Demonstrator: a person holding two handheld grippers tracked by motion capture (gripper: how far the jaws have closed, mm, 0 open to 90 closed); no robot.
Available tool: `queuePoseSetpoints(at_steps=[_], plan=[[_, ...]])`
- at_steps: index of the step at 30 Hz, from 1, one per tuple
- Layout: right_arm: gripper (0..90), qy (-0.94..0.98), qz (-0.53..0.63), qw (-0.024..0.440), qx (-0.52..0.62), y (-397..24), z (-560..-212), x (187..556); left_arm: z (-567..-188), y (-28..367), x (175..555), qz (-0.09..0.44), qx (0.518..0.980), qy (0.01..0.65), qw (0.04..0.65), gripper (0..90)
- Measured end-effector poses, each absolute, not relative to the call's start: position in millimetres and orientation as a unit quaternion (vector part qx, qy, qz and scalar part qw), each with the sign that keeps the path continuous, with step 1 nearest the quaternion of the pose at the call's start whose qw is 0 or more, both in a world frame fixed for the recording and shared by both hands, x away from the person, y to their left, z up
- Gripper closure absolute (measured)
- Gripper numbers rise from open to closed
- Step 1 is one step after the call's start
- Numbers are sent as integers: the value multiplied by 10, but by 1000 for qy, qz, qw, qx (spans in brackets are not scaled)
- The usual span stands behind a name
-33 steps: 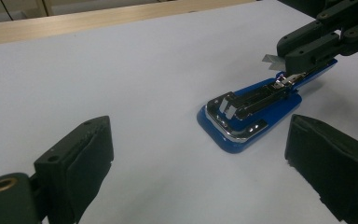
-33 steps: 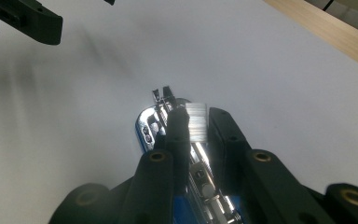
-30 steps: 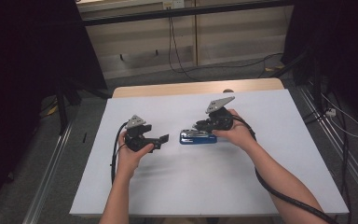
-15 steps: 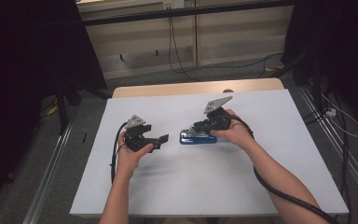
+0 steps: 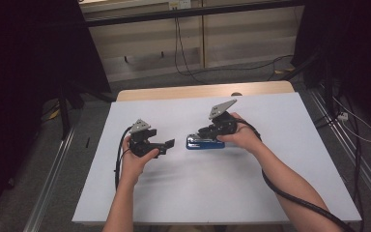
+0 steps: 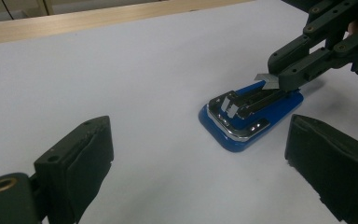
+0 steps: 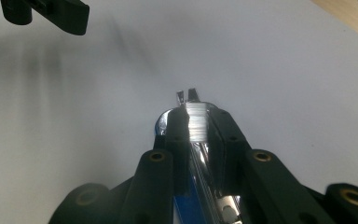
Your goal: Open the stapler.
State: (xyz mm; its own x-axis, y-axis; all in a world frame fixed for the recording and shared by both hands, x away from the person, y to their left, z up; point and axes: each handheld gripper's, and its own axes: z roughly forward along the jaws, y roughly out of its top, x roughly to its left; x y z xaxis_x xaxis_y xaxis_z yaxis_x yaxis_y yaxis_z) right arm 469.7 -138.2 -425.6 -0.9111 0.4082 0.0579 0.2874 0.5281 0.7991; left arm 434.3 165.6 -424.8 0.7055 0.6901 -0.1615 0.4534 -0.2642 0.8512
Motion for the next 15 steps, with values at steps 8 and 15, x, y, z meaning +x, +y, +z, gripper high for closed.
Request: queuePoseSetpoints(at_steps=[8, 15], plan=[[793, 881, 437, 60, 173, -1329, -4232, 4775, -4254, 1663, 4349, 122, 785, 365, 484, 79], [793, 886, 435, 52, 155, -1288, -4231, 4819, -4257, 1664, 4349, 120, 786, 367, 483, 78]])
